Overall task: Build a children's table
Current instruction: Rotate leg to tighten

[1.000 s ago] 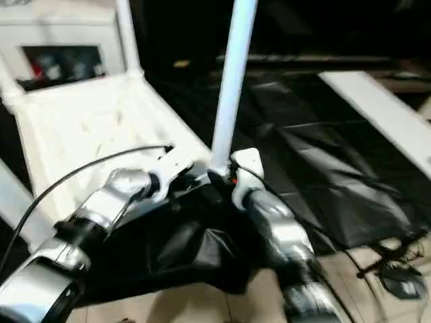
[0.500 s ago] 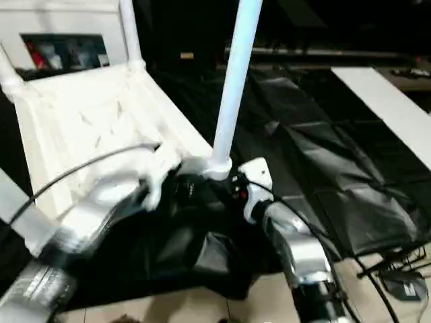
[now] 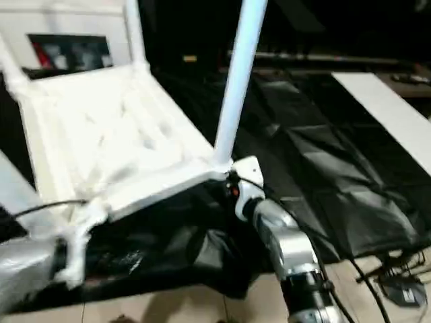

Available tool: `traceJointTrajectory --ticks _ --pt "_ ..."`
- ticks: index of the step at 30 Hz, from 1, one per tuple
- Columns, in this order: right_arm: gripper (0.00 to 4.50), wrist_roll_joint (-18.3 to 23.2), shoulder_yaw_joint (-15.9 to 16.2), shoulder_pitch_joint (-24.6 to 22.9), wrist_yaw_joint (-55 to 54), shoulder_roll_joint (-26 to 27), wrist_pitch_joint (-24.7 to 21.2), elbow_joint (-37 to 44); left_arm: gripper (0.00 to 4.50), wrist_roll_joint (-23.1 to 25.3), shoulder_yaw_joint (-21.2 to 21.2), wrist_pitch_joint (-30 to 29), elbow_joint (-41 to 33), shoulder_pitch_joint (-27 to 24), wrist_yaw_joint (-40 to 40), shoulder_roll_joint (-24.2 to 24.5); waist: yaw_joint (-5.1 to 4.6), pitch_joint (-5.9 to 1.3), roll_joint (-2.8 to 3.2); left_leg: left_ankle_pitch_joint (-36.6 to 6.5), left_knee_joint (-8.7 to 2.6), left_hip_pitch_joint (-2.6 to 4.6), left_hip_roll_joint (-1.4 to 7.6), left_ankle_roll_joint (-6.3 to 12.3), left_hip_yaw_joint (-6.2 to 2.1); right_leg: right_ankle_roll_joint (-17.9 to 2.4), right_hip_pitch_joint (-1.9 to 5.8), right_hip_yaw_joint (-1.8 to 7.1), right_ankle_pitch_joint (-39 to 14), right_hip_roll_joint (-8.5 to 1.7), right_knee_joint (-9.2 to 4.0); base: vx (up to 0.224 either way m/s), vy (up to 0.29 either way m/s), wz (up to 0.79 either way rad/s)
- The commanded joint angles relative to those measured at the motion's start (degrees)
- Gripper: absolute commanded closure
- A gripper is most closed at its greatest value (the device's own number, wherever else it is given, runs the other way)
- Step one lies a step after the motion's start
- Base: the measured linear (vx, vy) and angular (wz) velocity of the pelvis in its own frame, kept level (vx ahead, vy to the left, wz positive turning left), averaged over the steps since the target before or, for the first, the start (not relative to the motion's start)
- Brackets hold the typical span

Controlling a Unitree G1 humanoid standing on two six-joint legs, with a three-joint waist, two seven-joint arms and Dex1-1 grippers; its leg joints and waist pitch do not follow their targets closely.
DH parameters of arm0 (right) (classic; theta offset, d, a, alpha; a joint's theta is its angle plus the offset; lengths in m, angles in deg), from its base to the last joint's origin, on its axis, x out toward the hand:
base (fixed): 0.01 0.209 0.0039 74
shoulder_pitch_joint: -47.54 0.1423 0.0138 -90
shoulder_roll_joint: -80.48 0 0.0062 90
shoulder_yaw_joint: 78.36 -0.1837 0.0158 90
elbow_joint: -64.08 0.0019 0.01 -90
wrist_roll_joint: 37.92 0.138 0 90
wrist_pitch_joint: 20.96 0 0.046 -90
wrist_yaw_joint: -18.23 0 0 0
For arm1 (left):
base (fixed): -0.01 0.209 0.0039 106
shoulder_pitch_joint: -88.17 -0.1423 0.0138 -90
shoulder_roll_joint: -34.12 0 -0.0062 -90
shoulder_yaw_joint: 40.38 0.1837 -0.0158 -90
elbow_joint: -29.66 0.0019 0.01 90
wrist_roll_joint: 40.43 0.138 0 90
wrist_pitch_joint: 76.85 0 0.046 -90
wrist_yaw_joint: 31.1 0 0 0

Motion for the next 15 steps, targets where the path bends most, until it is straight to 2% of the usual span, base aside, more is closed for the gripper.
traceJointTrajectory --ticks 1,2,3,4,5,6,7,8,10,11,12,13,15 --pt "1.44 -0.68 -0.43 -0.04 -0.32 -0.75 -0.05 0.37 2.00 -1.46 -3.57 -3.11 -2.51 -3.32 -1.46 3.08 -0.51 -2.89 1.29 -18.64 -4.22 -0.07 0.25 -0.85 0.28 -5.83 2.52 2.86 -21.73 -1.89 -4.66 0.000 0.000 0.00" --pt "1.44 -0.63 -0.36 -0.18 -0.25 -0.77 -0.15 0.53 1.91 -1.89 -4.70 -3.70 -3.20 -4.70 -1.78 4.14 -0.89 -2.50 1.23 -19.77 -4.38 -0.30 0.12 -0.90 0.20 -4.44 2.47 2.71 -25.16 -1.66 -5.07 0.000 0.000 0.00" --pt "1.44 -0.48 -0.25 -0.47 0.12 -0.92 -0.47 0.80 1.88 -1.99 -6.66 -4.06 -3.60 -6.77 -2.68 5.46 -0.94 -2.64 1.28 -20.16 -4.10 0.45 0.16 -1.00 0.33 -4.06 1.89 2.91 -25.68 -1.67 -5.40 0.000 0.000 0.00" --pt "1.44 -0.47 0.13 -1.03 0.74 -1.24 -0.91 1.07 1.88 -1.91 -9.94 -4.51 -4.01 -9.97 -4.00 7.54 -1.00 -2.64 1.22 -20.06 -4.05 0.53 0.16 -0.93 0.38 -4.39 1.76 3.05 -24.66 -1.64 -5.29 0.000 0.000 0.00" --pt "1.44 -0.59 0.38 -1.28 1.00 -1.41 -0.98 1.09 1.81 -2.02 -11.44 -4.83 -4.14 -11.23 -4.48 8.37 -1.29 -2.39 1.30 -20.03 -4.29 -0.03 0.16 -0.73 0.19 -4.78 2.01 3.13 -23.91 -1.59 -5.10 0.000 0.000 0.00" --pt "1.44 -1.01 0.86 -1.69 1.29 -1.67 -0.64 0.79 1.57 -2.55 -14.92 -5.60 -4.15 -13.29 -5.20 9.52 -1.61 -2.22 1.23 -21.11 -4.43 -0.20 0.13 -0.79 0.03 -4.09 2.02 3.14 -26.05 -1.39 -5.23 0.000 0.000 0.00" --pt "1.44 -1.08 0.93 -1.76 1.30 -1.69 -0.52 0.72 1.57 -2.78 -15.57 -5.78 -4.17 -13.62 -5.24 9.70 -1.53 -2.21 1.40 -21.63 -4.27 0.09 0.08 -0.92 0.09 -3.83 1.74 3.34 -26.96 -1.35 -5.45 0.000 0.000 0.00" --pt "1.44 -1.18 1.03 -1.85 1.31 -1.72 -0.36 0.61 1.50 -3.10 -16.50 -6.04 -4.21 -14.10 -5.28 9.95 -1.61 -2.19 1.21 -22.33 -4.05 0.46 -0.03 -0.85 0.18 -3.73 1.39 3.62 -27.70 -1.26 -5.65 0.000 0.000 0.00" --pt "1.44 -1.33 1.05 -1.91 0.90 -1.60 -0.18 0.00 1.48 -3.54 -21.32 -6.86 -3.72 -16.83 -5.98 11.63 -1.72 -1.94 1.30 -23.32 -4.30 0.20 -0.07 -0.67 -0.02 -3.87 1.44 3.61 -28.07 -1.10 -5.61 0.000 0.000 0.00" --pt "1.44 -1.33 1.05 -1.91 0.90 -1.60 -0.18 0.00 1.38 -3.54 -21.32 -6.86 -3.72 -16.83 -5.98 11.63 -1.76 -1.87 1.34 -23.77 -4.36 0.09 -0.09 -0.66 -0.13 -3.65 1.51 3.57 -29.02 -1.16 -5.68 0.000 0.000 0.00" --pt "1.44 -1.29 0.90 -1.59 0.61 -1.41 -0.17 -0.44 1.22 -2.86 -24.55 -6.41 -2.37 -18.59 -6.95 12.71 -1.77 -1.85 1.35 -24.48 -4.31 0.36 -0.07 -0.68 -0.19 -3.08 1.32 3.57 -30.63 -1.24 -5.98 0.000 0.000 0.00" --pt "1.44 -1.27 0.80 -1.34 0.41 -1.24 -0.16 -0.78 1.08 -2.30 -27.07 -5.68 -1.23 -19.99 -7.66 13.58 -1.91 -1.75 1.13 -25.05 -4.28 0.50 -0.08 -0.73 -0.18 -2.95 1.08 3.61 -30.95 -1.14 -6.11 0.000 0.000 0.00" --pt "1.44 -1.38 0.88 -0.94 0.15 -0.90 -0.05 -1.40 1.02 -1.80 -31.91 -4.31 1.91 -20.51 -8.20 14.50 -2.03 -1.75 0.93 -25.03 -4.32 0.34 -0.18 -0.62 -0.28 -2.50 1.15 3.62 -31.66 -1.16 -6.23 0.000 0.000 0.00"
